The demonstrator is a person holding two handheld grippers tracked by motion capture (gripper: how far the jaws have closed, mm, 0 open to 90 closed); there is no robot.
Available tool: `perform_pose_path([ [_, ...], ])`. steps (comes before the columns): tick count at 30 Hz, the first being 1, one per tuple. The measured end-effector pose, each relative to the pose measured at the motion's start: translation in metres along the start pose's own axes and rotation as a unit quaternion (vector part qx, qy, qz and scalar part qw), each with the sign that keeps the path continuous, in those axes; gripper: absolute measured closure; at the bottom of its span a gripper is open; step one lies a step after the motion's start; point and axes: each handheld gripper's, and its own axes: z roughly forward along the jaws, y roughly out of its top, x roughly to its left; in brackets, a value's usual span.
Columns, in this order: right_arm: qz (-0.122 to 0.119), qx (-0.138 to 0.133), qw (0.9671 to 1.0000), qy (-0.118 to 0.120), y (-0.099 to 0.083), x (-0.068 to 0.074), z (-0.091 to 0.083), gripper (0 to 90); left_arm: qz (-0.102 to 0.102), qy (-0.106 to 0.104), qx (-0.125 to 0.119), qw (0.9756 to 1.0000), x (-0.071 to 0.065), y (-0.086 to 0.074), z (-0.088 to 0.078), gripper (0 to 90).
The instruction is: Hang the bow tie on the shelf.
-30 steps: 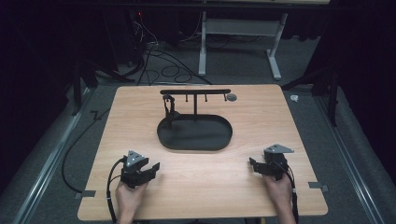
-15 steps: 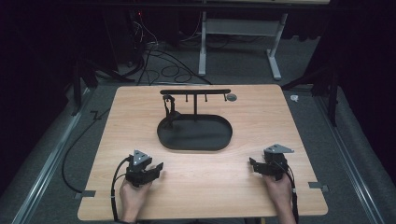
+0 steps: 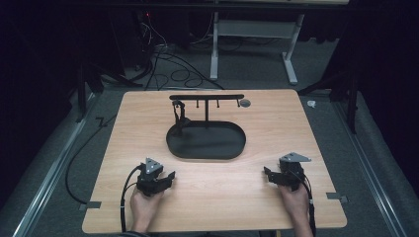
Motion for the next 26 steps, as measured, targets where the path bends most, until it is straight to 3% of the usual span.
perform_pose_path([
  [13, 0.001, 0.0, 1.0, 0.0, 0.0, 0.0001, 0.0, 29.3, 0.02, 0.02, -0.005, 0.9996, -0.0046, -0.0009, 0.0072, 42.8],
  [26, 0.001, 0.0, 1.0, 0.0, 0.0, 0.0002, 0.0, 29.3, 0.021, 0.016, -0.002, 0.9997, -0.0046, -0.0007, 0.0076, 37.9],
])
